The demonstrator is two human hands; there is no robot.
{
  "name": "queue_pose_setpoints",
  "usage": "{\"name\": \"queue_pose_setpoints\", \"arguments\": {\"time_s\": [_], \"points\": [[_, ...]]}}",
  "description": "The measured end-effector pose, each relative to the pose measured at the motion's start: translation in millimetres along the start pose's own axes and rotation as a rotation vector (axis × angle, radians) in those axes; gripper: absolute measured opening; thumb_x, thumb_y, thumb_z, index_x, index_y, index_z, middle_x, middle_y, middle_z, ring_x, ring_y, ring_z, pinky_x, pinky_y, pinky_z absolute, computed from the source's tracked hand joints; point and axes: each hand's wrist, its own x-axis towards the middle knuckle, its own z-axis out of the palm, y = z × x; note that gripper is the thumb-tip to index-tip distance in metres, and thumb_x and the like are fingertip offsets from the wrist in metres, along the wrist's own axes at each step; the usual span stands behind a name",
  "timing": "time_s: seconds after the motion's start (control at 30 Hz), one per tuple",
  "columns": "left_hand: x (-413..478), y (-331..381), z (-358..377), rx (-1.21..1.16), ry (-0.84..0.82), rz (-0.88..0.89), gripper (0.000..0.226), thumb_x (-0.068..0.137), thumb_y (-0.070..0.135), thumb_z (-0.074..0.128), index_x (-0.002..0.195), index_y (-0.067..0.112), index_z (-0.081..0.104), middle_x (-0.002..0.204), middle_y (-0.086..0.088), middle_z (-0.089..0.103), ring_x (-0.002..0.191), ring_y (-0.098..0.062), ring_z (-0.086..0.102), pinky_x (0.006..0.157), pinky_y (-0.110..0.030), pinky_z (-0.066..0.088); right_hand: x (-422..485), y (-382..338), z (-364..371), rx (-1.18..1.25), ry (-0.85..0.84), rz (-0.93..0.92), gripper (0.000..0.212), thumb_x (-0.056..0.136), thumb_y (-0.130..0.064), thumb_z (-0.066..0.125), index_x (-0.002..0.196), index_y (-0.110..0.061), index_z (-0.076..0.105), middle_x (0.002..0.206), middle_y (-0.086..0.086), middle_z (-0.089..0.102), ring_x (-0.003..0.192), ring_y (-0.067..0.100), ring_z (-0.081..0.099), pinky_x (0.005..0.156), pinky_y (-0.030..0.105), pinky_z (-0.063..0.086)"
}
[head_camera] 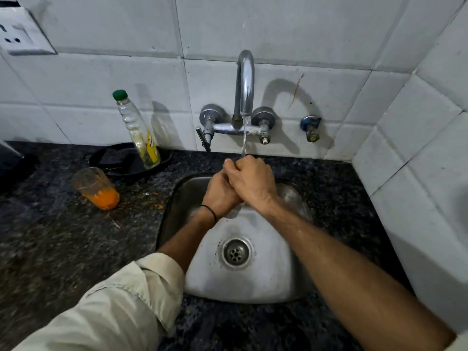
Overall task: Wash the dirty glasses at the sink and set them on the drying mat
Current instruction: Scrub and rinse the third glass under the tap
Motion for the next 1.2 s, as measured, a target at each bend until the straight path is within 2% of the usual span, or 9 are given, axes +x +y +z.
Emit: {"name": "queue_pose_setpoints", "arguments": {"time_s": [0.1, 0.3, 0.5, 0.7, 0.87, 0.93, 1.03, 1.1, 1.2], "points": [[-2, 0, 10, 0.121, 0.131, 0.04, 0.009, 0.093, 0.021, 0.063, 0.093, 0.023, 0.054, 0.077, 0.014, 0.058, 0.072, 0.0, 0.057, 0.059, -0.01, 0.043, -7, 0, 15, -0.095, 0.113, 0.02, 0.047, 0.101, -0.041, 0.044, 0.069, -0.015, 0.066, 0.062, -0.001, 0.052, 0.062, 0.019, 0.048, 0.082, 0.036, 0.04], [-6, -3, -23, -0.523, -0.541, -0.044, 0.03, 0.08, -0.011, 0.068, 0.108, 0.001, 0.064, 0.101, -0.016, 0.07, 0.1, -0.025, 0.068, 0.092, -0.038, 0.056, 4, 21, -11, 0.14, -0.207, -0.218, 0.045, 0.09, -0.035, 0.062, 0.047, -0.019, 0.059, 0.045, -0.003, 0.054, 0.044, 0.009, 0.048, 0.054, 0.028, 0.041], [-4, 4, 18, 0.182, 0.116, -0.062, 0.017, 0.09, 0.026, 0.065, 0.105, 0.018, 0.06, 0.083, 0.008, 0.064, 0.083, -0.014, 0.065, 0.069, -0.026, 0.053, -3, 7, 16, -0.022, 0.066, 0.131, 0.049, 0.1, -0.046, 0.045, 0.069, -0.015, 0.068, 0.063, -0.002, 0.057, 0.063, 0.02, 0.052, 0.076, 0.036, 0.044], [-6, -8, -18, -0.432, -0.457, -0.099, 0.032, 0.076, -0.014, 0.069, 0.099, 0.008, 0.068, 0.091, -0.007, 0.073, 0.092, -0.017, 0.07, 0.081, -0.028, 0.055, 2, 23, -13, 0.083, -0.31, -0.135, 0.042, 0.094, -0.041, 0.058, 0.058, -0.021, 0.067, 0.055, -0.002, 0.064, 0.052, 0.01, 0.06, 0.058, 0.028, 0.049], [3, -17, -9, 0.14, -0.139, 0.159, 0.026, 0.079, 0.01, 0.075, 0.096, 0.022, 0.061, 0.088, 0.01, 0.068, 0.088, -0.004, 0.066, 0.077, -0.022, 0.05, -15, 6, 9, 0.277, -0.292, 0.163, 0.02, 0.096, -0.023, 0.052, 0.088, -0.014, 0.068, 0.074, 0.0, 0.061, 0.067, 0.014, 0.057, 0.057, 0.027, 0.042], [8, -24, -16, 0.147, -0.138, 0.237, 0.03, 0.075, 0.018, 0.072, 0.102, 0.024, 0.06, 0.093, 0.008, 0.068, 0.093, -0.009, 0.066, 0.083, -0.028, 0.051, -32, 14, 12, 0.284, -0.41, -0.002, 0.016, 0.092, -0.005, 0.05, 0.096, -0.012, 0.064, 0.086, 0.0, 0.062, 0.077, 0.012, 0.058, 0.067, 0.024, 0.046], [7, -24, -24, 0.113, -0.242, 0.245, 0.052, 0.06, 0.01, 0.082, 0.106, 0.021, 0.061, 0.097, 0.004, 0.069, 0.091, -0.011, 0.066, 0.081, -0.028, 0.054, -29, 49, -8, -0.058, -0.564, -0.438, 0.061, 0.082, 0.008, 0.052, 0.137, -0.021, 0.057, 0.142, 0.0, 0.055, 0.13, 0.016, 0.049, 0.115, 0.033, 0.03], [5, -21, -19, 0.12, -0.307, 0.244, 0.064, 0.057, 0.004, 0.084, 0.113, 0.02, 0.06, 0.102, 0.004, 0.068, 0.094, -0.007, 0.066, 0.081, -0.02, 0.053, -5, 69, -17, -0.58, -0.443, -0.884, 0.069, 0.076, 0.003, 0.065, 0.139, -0.025, 0.056, 0.148, -0.002, 0.05, 0.141, 0.018, 0.041, 0.121, 0.056, 0.011], [9, -19, -9, 0.086, -0.264, 0.24, 0.069, 0.055, 0.002, 0.083, 0.118, 0.018, 0.06, 0.106, 0.002, 0.069, 0.096, -0.006, 0.065, 0.082, -0.02, 0.053, 9, 63, -21, -0.854, -0.493, -0.947, 0.054, 0.082, -0.007, 0.062, 0.132, -0.025, 0.061, 0.144, -0.001, 0.055, 0.141, 0.02, 0.04, 0.122, 0.057, 0.008]]}}
